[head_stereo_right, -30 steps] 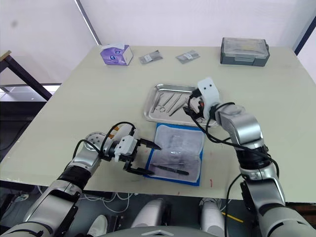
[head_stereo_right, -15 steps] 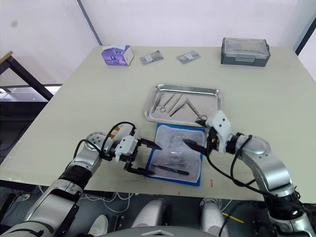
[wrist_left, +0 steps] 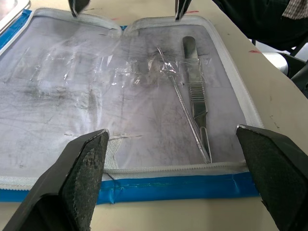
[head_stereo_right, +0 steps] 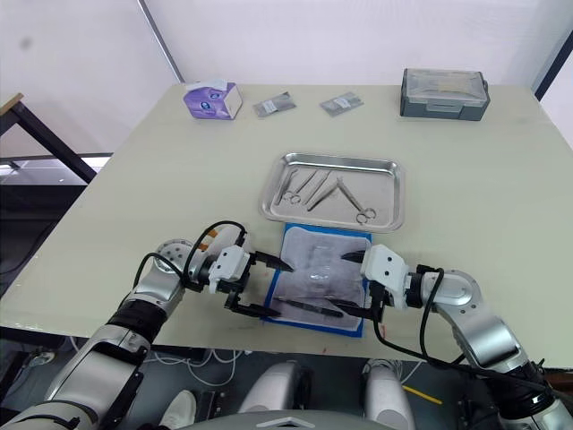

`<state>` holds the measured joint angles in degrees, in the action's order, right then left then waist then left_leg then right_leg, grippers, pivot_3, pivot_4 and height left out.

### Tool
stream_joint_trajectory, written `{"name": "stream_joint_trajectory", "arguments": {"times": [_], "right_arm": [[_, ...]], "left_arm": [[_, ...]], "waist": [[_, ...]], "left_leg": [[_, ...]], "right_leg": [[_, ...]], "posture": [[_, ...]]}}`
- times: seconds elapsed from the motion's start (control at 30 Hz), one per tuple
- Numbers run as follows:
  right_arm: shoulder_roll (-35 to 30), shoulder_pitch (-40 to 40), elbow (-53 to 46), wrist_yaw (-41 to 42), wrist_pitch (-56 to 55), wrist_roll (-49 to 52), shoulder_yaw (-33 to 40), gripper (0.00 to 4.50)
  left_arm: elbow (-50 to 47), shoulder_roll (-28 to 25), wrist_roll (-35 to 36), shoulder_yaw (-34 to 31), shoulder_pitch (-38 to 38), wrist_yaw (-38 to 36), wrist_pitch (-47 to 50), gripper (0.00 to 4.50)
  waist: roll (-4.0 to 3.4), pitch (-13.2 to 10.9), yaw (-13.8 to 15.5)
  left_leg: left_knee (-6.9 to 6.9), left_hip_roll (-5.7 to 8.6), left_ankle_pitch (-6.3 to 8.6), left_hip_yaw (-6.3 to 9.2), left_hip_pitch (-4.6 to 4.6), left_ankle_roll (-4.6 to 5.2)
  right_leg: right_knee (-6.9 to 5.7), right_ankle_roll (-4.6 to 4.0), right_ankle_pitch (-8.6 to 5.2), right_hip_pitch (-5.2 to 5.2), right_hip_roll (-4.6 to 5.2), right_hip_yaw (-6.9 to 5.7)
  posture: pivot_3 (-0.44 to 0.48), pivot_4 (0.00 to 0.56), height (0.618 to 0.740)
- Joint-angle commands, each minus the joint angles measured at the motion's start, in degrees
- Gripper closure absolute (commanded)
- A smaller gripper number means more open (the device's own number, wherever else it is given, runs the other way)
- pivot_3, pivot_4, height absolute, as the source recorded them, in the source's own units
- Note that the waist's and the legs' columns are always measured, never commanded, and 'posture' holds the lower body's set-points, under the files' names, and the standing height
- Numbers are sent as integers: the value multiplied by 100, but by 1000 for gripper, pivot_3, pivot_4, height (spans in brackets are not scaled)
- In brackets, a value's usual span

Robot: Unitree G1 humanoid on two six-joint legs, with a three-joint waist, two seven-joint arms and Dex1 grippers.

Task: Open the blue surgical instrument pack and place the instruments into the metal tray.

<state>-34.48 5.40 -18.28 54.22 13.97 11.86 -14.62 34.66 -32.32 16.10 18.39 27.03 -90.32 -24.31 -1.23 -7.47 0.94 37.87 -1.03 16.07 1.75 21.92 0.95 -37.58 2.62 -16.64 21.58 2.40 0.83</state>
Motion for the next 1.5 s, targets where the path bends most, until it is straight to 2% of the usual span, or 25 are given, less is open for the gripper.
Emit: {"name": "stream_joint_trajectory", "arguments": {"times": [0.03,0.37,0.87,0.9,0.93,0.97,1.13,1.17,1.23,1.27,1.5], "right_arm": [[-55,59,10,127,-306,-42,-9,43],[-34,33,84,224,-480,-172,-73,43],[131,287,742,235,-853,-656,-480,43],[128,293,768,245,-872,-677,-502,554],[122,295,793,260,-879,-689,-523,596],[100,296,818,277,-876,-717,-550,974],[-21,273,872,372,-881,-775,-599,3165],[-35,273,875,379,-888,-780,-598,3388],[-75,278,877,400,-895,-805,-597,4292],[-93,280,879,410,-897,-815,-598,4433],[-147,281,829,416,-889,-862,-635,4433]], "left_arm": [[707,-21,-711,239,-160,88,5,0],[626,-56,-692,230,-216,85,31,0],[618,-95,-693,217,-209,62,16,0],[613,-98,-692,215,-214,63,17,0],[610,-103,-691,212,-218,65,18,0],[605,-107,-691,209,-224,68,19,0],[580,-116,-681,197,-248,80,29,0],[580,-116,-682,196,-249,82,28,0],[569,-110,-679,195,-243,87,42,0],[564,-106,-677,194,-238,90,51,0],[542,-106,-672,192,-242,100,73,0]], "waist": [[0,0,1],[0,0,1],[0,1,-1],[0,1,-1],[0,1,-2],[-1,2,-2],[0,3,-5],[0,3,-4],[0,3,-4],[0,4,-4],[0,5,-3]], "left_leg": [[0,0,0,0,0,0],[0,0,0,-1,-1,0],[0,1,0,-2,-4,0],[0,1,0,-3,-5,0],[0,1,0,-2,-5,0],[0,1,0,-3,-5,0],[0,1,0,-3,-6,0],[0,1,0,-4,-7,0],[0,1,0,-4,-7,0],[0,1,0,-4,-7,0],[0,1,0,-4,-7,0]], "right_leg": [[0,0,0,0,0,0],[-1,0,0,0,0,1],[-2,-3,0,-1,-1,4],[-2,-3,0,-1,-1,4],[-3,-3,0,-1,-1,4],[-3,-3,0,-1,-1,5],[-3,-3,0,-2,-1,5],[-4,-3,0,-2,-1,6],[-4,-3,0,-2,-1,6],[-4,-3,0,-2,-1,6],[-4,-4,0,-2,-1,6]], "posture": [[0,150,731],[0,150,731],[0,150,731],[0,150,731],[0,150,731],[0,150,731],[0,150,731],[0,150,731],[0,150,731],[0,150,731],[0,150,731]]}}
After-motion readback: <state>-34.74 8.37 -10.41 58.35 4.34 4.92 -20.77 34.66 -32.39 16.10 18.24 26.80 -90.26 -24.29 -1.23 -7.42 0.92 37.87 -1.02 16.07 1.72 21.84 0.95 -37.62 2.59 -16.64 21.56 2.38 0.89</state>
